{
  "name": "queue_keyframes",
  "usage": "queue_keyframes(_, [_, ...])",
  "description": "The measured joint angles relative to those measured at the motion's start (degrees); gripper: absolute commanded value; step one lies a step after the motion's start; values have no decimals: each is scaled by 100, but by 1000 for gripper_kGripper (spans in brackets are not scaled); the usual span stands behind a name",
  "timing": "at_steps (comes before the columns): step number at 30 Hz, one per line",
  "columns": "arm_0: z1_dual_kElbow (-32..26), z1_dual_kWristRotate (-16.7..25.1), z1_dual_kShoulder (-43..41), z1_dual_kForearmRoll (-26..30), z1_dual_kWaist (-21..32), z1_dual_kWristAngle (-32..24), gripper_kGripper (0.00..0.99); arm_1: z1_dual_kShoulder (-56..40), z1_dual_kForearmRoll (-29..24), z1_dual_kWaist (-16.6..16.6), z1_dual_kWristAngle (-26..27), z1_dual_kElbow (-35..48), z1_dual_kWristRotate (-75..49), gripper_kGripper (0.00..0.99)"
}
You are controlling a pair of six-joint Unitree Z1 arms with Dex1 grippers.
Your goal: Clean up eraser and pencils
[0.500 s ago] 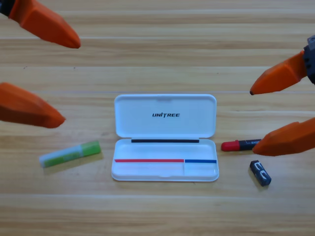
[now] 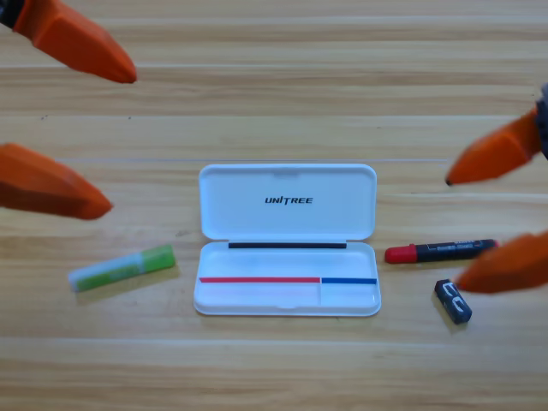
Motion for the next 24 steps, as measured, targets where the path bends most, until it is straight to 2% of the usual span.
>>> queue_keyframes(2, [0,72,3,6,-4,300,979,-23,152,0,-1,0,44,983])
queue_keyframes(5, [-13,269,157,129,-10,1335,976,-71,401,0,-214,4,359,983])
queue_keyframes(8, [-36,413,676,292,-11,2287,974,-78,618,0,-868,14,719,983])
queue_keyframes(11, [88,529,1387,292,-10,2954,957,-70,659,0,-1538,93,975,983])
queue_keyframes(16, [321,512,2632,292,95,3084,948,177,727,-43,-2068,136,1726,983])
queue_keyframes(24, [321,208,3728,70,287,3083,948,1448,995,-208,-1891,-34,2002,980])
